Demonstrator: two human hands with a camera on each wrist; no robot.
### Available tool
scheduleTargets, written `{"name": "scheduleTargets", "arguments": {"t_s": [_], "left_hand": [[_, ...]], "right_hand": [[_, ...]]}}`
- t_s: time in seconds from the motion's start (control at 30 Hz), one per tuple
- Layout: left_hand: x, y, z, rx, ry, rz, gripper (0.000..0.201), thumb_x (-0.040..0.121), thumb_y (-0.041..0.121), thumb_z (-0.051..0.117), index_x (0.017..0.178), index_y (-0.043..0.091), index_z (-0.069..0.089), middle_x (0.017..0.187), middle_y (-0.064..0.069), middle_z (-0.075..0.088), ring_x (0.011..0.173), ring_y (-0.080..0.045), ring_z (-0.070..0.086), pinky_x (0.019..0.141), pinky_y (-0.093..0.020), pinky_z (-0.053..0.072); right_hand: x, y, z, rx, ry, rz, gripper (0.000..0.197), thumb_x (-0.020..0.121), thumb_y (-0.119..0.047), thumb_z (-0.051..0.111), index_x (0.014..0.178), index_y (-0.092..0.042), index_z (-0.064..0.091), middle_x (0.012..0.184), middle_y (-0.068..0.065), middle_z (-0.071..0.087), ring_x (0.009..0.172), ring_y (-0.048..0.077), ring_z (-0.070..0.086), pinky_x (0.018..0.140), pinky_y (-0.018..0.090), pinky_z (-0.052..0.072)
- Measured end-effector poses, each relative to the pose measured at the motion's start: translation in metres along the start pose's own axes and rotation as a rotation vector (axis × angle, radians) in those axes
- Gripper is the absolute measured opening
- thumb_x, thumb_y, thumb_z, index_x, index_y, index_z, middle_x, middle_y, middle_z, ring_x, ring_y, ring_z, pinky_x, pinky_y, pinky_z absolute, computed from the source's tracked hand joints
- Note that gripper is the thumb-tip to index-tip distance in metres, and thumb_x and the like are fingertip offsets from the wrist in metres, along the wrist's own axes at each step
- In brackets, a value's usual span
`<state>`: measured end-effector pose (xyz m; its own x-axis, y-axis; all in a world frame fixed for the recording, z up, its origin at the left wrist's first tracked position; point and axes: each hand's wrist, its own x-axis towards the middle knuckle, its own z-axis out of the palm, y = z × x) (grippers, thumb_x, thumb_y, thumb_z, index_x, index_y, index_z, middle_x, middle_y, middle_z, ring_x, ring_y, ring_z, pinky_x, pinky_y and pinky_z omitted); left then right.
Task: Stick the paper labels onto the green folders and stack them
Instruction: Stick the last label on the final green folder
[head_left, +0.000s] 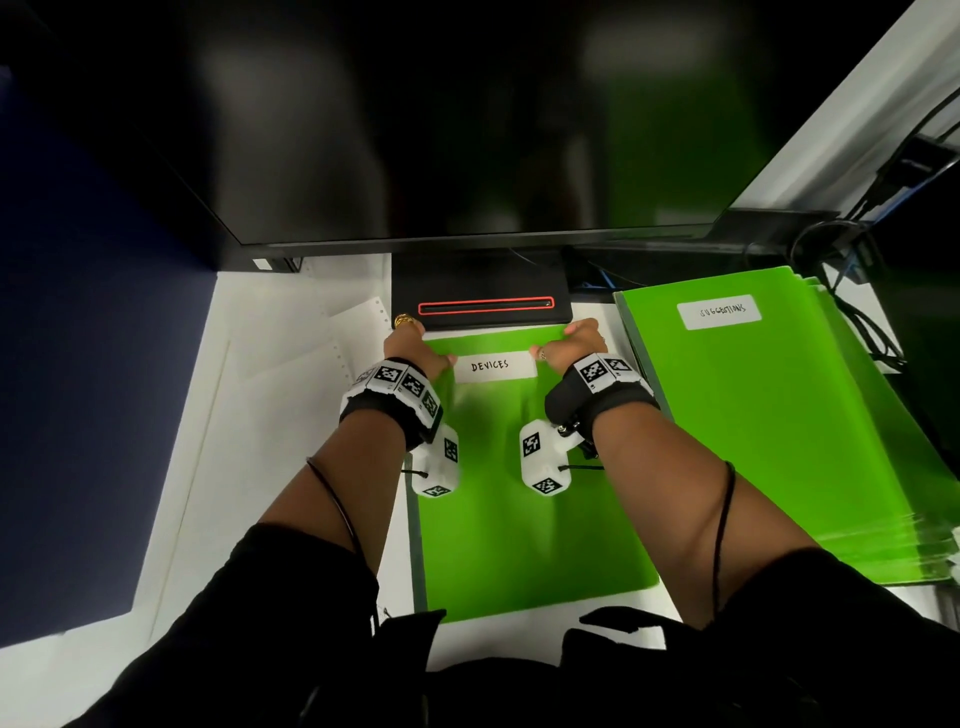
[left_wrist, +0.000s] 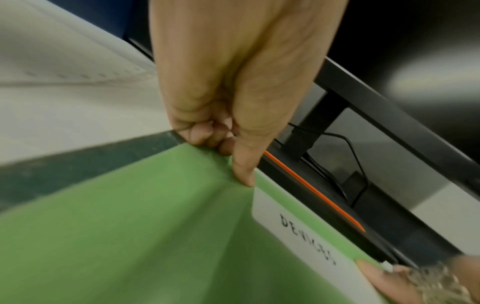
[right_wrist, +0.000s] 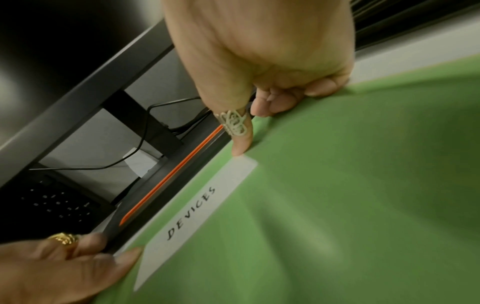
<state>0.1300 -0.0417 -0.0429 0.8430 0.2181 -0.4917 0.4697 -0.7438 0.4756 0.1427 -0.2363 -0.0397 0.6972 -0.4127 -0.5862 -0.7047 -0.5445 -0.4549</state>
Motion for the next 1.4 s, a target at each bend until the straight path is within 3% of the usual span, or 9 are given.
{"name": "scheduleTargets", "arguments": {"t_s": [0.23,0.4,0.57,0.77,0.83,0.9,1.03,1.23,1.4], "left_hand": [[0.0,0.005,-0.001,-0.039,0.0,-0.029,0.064,0.084,0.036,0.067,0.133,0.004,0.04,0.133,-0.01,0.051,0.125,-0.027,0.049,0.1,-0.032,0.04],[-0.003,0.006,0.007,0.026,0.044,-0.011,0.075,0.08,0.041,0.07,0.134,0.0,0.039,0.131,-0.011,0.053,0.123,-0.027,0.051,0.096,-0.03,0.043],[-0.002,0.005,0.002,0.104,0.009,0.045,0.077,0.084,0.041,0.066,0.138,-0.003,0.034,0.133,-0.015,0.05,0.125,-0.029,0.048,0.099,-0.031,0.042],[0.005,-0.008,-0.002,0.103,-0.103,0.093,0.077,0.078,0.035,0.074,0.132,-0.005,0.036,0.129,-0.018,0.054,0.118,-0.029,0.053,0.096,-0.031,0.043],[0.001,-0.007,-0.001,0.079,-0.139,0.103,0.08,0.071,0.046,0.076,0.124,-0.001,0.041,0.131,-0.014,0.05,0.12,-0.027,0.051,0.097,-0.029,0.043],[-0.005,-0.002,0.004,0.12,-0.122,0.091,0.107,0.061,0.063,0.075,0.136,-0.001,0.032,0.132,-0.012,0.048,0.124,-0.029,0.048,0.102,-0.035,0.043],[-0.01,0.003,0.013,0.347,-0.011,0.111,0.117,0.057,0.072,0.07,0.139,-0.001,0.028,0.126,-0.014,0.051,0.118,-0.03,0.05,0.097,-0.035,0.046],[-0.003,-0.005,0.001,0.143,-0.112,0.129,0.099,0.068,0.039,0.081,0.14,-0.001,0.026,0.134,-0.015,0.048,0.125,-0.03,0.047,0.103,-0.034,0.042],[-0.002,-0.011,-0.008,0.139,-0.143,0.188,0.078,0.073,0.03,0.08,0.13,-0.003,0.039,0.125,-0.02,0.054,0.116,-0.033,0.053,0.093,-0.035,0.044]], "right_hand": [[0.001,0.005,0.008,-0.053,0.024,-0.053,0.05,0.077,-0.041,0.071,0.103,-0.018,0.035,0.125,0.009,0.052,0.118,0.029,0.05,0.099,0.038,0.042],[0.002,0.004,0.008,-0.108,0.023,-0.089,0.062,0.078,-0.04,0.072,0.122,-0.011,0.038,0.128,0.01,0.05,0.122,0.03,0.046,0.102,0.039,0.04],[0.006,0.005,0.003,-0.136,-0.011,-0.115,0.053,0.076,-0.033,0.076,0.1,-0.016,0.031,0.126,0.01,0.053,0.118,0.03,0.051,0.1,0.038,0.042],[0.002,0.009,-0.003,-0.154,-0.079,-0.175,0.059,0.071,-0.03,0.08,0.106,-0.015,0.036,0.126,0.009,0.052,0.115,0.028,0.052,0.098,0.036,0.044],[-0.003,0.012,-0.001,-0.196,-0.075,-0.216,0.075,0.063,-0.045,0.082,0.116,-0.014,0.039,0.124,0.006,0.05,0.116,0.026,0.049,0.098,0.037,0.042],[-0.009,0.014,0.003,-0.275,-0.047,-0.265,0.087,0.055,-0.056,0.082,0.119,-0.015,0.038,0.122,0.004,0.046,0.116,0.025,0.044,0.099,0.04,0.041],[-0.011,0.012,0.005,-0.348,-0.04,-0.285,0.085,0.057,-0.053,0.083,0.118,-0.016,0.038,0.125,0.006,0.042,0.119,0.027,0.04,0.101,0.041,0.038],[0.001,0.007,-0.002,-0.352,-0.114,-0.25,0.078,0.058,-0.043,0.086,0.116,-0.014,0.041,0.124,0.005,0.048,0.117,0.026,0.047,0.096,0.035,0.04],[0.007,0.005,-0.012,-0.324,-0.185,-0.204,0.062,0.067,-0.029,0.084,0.104,-0.015,0.036,0.126,0.008,0.05,0.114,0.026,0.053,0.092,0.03,0.042]]}}
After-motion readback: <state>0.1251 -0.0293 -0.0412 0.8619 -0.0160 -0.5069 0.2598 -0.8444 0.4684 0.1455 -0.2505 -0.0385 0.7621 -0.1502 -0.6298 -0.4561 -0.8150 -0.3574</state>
